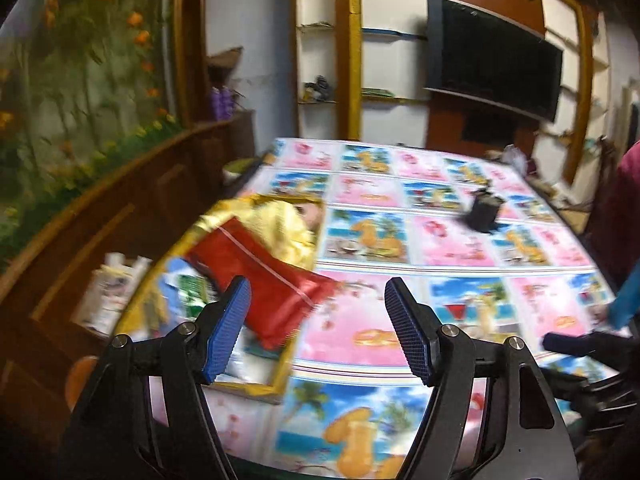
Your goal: Organize soft objects
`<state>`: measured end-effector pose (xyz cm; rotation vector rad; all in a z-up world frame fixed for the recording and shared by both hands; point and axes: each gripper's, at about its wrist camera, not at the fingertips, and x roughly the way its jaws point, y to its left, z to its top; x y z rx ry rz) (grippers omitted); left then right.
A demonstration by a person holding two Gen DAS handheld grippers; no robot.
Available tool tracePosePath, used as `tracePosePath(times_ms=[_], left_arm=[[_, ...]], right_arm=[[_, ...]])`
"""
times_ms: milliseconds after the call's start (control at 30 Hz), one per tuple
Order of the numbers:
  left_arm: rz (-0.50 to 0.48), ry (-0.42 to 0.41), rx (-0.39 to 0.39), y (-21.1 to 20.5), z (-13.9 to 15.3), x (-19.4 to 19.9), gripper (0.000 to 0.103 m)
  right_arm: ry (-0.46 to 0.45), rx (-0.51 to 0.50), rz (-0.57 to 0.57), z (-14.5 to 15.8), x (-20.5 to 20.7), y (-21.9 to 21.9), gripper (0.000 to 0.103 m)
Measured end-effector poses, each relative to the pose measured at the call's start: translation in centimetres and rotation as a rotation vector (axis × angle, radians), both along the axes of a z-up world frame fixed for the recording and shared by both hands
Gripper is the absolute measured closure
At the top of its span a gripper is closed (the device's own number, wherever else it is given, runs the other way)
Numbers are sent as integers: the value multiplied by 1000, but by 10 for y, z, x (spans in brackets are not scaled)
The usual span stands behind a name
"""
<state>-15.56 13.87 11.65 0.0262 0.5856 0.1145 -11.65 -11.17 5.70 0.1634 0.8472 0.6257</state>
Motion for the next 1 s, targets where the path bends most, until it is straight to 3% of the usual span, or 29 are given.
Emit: tracePosePath(times_ms=[367, 700, 1000], left_arm=[[152, 81, 32, 33, -20, 9, 33], [202, 105, -16, 62, -37, 12, 33], [215, 121, -29, 72, -46, 16, 33]], right_arm=[[-32, -93, 117, 1, 4, 44, 27], [-42, -220, 173, -4, 8, 101, 27], [-34, -272, 201, -12, 9, 123, 27]])
